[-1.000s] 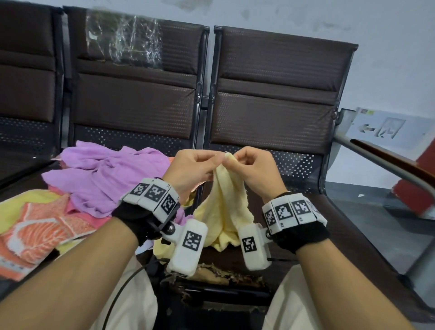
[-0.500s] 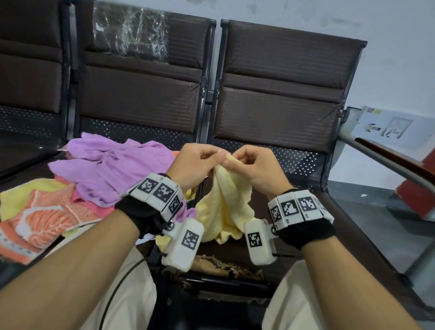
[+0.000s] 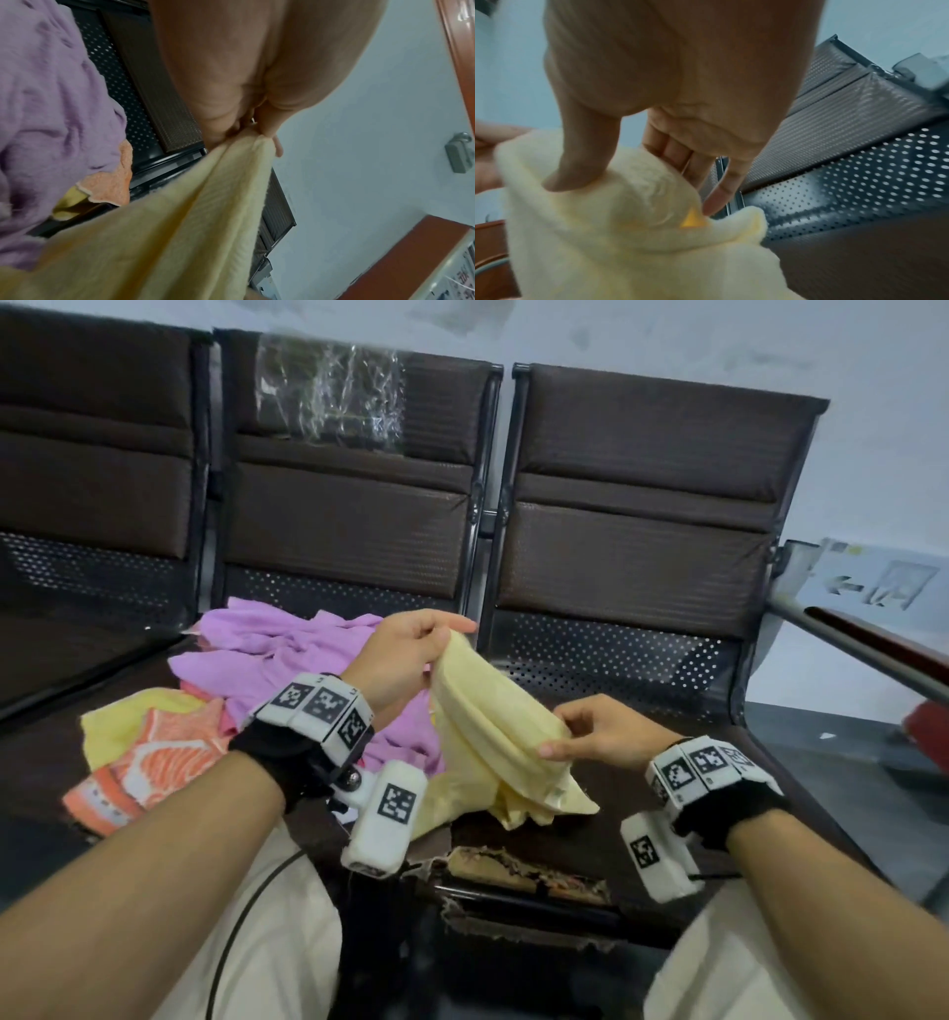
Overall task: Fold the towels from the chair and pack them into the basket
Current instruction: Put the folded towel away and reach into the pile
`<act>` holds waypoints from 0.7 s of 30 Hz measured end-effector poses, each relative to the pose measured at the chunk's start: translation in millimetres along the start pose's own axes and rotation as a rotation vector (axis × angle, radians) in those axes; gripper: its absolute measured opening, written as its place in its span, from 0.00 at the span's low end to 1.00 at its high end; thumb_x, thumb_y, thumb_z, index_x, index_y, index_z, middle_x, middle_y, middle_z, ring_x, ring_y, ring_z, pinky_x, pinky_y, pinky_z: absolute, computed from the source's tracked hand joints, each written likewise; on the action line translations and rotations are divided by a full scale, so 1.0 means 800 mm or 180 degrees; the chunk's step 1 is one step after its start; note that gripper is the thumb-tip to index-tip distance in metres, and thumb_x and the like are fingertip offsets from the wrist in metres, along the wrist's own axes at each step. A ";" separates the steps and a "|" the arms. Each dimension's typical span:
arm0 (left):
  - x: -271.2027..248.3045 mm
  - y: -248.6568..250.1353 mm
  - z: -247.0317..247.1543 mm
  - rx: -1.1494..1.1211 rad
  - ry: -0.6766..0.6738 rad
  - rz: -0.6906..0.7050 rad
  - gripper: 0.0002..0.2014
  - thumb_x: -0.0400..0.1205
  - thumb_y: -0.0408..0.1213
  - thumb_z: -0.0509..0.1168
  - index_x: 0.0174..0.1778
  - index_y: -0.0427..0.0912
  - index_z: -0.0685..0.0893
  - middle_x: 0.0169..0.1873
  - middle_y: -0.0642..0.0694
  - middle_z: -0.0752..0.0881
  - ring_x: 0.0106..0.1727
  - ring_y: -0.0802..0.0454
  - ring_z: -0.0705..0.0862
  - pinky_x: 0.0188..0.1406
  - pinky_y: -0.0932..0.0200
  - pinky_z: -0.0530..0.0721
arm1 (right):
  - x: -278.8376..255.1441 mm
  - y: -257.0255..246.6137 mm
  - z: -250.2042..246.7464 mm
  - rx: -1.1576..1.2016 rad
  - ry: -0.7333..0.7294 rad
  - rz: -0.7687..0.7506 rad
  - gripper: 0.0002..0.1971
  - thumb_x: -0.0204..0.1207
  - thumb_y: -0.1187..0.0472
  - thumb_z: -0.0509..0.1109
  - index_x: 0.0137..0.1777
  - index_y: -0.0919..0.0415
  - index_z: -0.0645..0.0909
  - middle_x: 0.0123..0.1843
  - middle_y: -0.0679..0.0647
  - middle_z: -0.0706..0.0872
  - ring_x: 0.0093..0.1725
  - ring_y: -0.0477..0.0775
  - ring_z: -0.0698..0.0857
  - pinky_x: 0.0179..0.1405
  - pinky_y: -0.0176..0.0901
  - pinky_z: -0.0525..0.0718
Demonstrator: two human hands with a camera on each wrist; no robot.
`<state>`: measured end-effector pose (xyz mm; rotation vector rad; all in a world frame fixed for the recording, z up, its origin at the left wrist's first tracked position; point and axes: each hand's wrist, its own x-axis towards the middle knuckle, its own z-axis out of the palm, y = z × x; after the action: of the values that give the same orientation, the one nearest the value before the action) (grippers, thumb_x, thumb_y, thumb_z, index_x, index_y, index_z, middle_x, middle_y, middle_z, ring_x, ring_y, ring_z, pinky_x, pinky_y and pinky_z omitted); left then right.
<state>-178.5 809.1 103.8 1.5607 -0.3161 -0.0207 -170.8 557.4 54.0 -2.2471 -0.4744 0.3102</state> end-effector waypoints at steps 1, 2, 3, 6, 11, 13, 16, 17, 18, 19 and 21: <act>-0.002 0.000 -0.003 -0.0003 0.0059 -0.0058 0.15 0.87 0.26 0.50 0.47 0.42 0.82 0.46 0.33 0.80 0.46 0.42 0.76 0.48 0.46 0.74 | -0.002 0.007 0.002 -0.0046 -0.0063 0.0059 0.28 0.59 0.40 0.79 0.40 0.68 0.83 0.35 0.57 0.80 0.38 0.54 0.77 0.43 0.50 0.73; -0.004 0.000 -0.006 0.0010 0.0138 -0.0108 0.15 0.87 0.26 0.50 0.47 0.42 0.81 0.43 0.34 0.80 0.42 0.45 0.77 0.44 0.52 0.75 | -0.002 0.014 0.003 -0.0188 -0.0137 0.0113 0.21 0.62 0.41 0.79 0.38 0.61 0.85 0.34 0.54 0.82 0.37 0.51 0.79 0.42 0.49 0.76; -0.005 -0.001 -0.009 0.0018 0.0239 -0.0150 0.15 0.86 0.25 0.50 0.46 0.42 0.81 0.38 0.37 0.81 0.35 0.51 0.80 0.37 0.60 0.77 | -0.004 0.019 0.004 -0.0506 -0.0213 0.0186 0.15 0.64 0.42 0.79 0.38 0.54 0.87 0.34 0.50 0.85 0.37 0.48 0.82 0.42 0.48 0.79; -0.006 0.000 -0.015 0.0102 0.0616 -0.0233 0.15 0.82 0.21 0.50 0.49 0.39 0.81 0.23 0.48 0.77 0.17 0.65 0.74 0.17 0.71 0.71 | -0.011 0.030 0.004 -0.1843 -0.0482 0.0457 0.17 0.72 0.41 0.73 0.48 0.54 0.87 0.42 0.51 0.90 0.42 0.49 0.87 0.45 0.47 0.83; 0.000 0.002 -0.025 0.0141 0.1088 -0.0198 0.19 0.79 0.19 0.46 0.39 0.42 0.79 0.11 0.52 0.79 0.13 0.63 0.75 0.12 0.74 0.67 | -0.024 0.034 -0.005 -0.2168 -0.0358 0.0793 0.11 0.80 0.47 0.66 0.45 0.52 0.84 0.42 0.49 0.86 0.43 0.49 0.83 0.46 0.45 0.78; 0.006 -0.002 -0.031 0.0326 0.1402 -0.0211 0.20 0.78 0.19 0.46 0.37 0.43 0.80 0.19 0.49 0.78 0.15 0.62 0.74 0.11 0.73 0.66 | -0.030 0.036 -0.013 -0.1728 -0.0118 0.0827 0.10 0.79 0.45 0.67 0.41 0.48 0.83 0.44 0.47 0.85 0.43 0.47 0.82 0.47 0.45 0.78; 0.015 -0.013 -0.037 0.0740 0.1695 -0.0195 0.20 0.77 0.20 0.47 0.44 0.41 0.82 0.28 0.51 0.77 0.24 0.61 0.75 0.18 0.72 0.68 | -0.044 0.044 -0.017 -0.1685 -0.0356 0.1035 0.13 0.76 0.42 0.69 0.49 0.50 0.86 0.55 0.47 0.84 0.53 0.49 0.83 0.58 0.49 0.81; 0.017 -0.017 -0.038 0.0860 0.1745 -0.0205 0.20 0.77 0.21 0.47 0.46 0.42 0.82 0.30 0.51 0.77 0.28 0.58 0.74 0.22 0.69 0.68 | -0.048 0.049 -0.014 -0.1954 -0.0549 0.1197 0.18 0.76 0.40 0.69 0.55 0.52 0.85 0.59 0.47 0.83 0.56 0.51 0.82 0.62 0.52 0.80; 0.018 -0.020 -0.038 0.0937 0.1805 -0.0209 0.20 0.77 0.21 0.47 0.47 0.43 0.82 0.33 0.50 0.78 0.31 0.55 0.73 0.25 0.66 0.68 | -0.050 0.053 -0.011 -0.2240 -0.0660 0.1342 0.22 0.75 0.38 0.68 0.59 0.53 0.84 0.61 0.47 0.82 0.58 0.52 0.81 0.63 0.54 0.78; 0.019 -0.023 -0.038 0.1002 0.1870 -0.0206 0.19 0.77 0.21 0.48 0.48 0.43 0.82 0.36 0.49 0.79 0.34 0.53 0.74 0.28 0.63 0.69 | -0.052 0.057 -0.009 -0.2447 -0.0630 0.1433 0.23 0.76 0.37 0.66 0.60 0.54 0.83 0.61 0.47 0.81 0.59 0.53 0.81 0.64 0.55 0.78; 0.021 -0.027 -0.040 0.1105 0.1993 -0.0212 0.18 0.78 0.21 0.48 0.48 0.44 0.81 0.43 0.46 0.80 0.41 0.51 0.76 0.37 0.63 0.70 | -0.053 0.059 -0.010 -0.2476 -0.0249 0.1505 0.20 0.78 0.39 0.64 0.57 0.54 0.84 0.60 0.48 0.82 0.59 0.54 0.80 0.62 0.54 0.79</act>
<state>-152.0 836.4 86.5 1.8288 0.2401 0.4845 -194.9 504.5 26.2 -3.1160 -0.0843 0.5201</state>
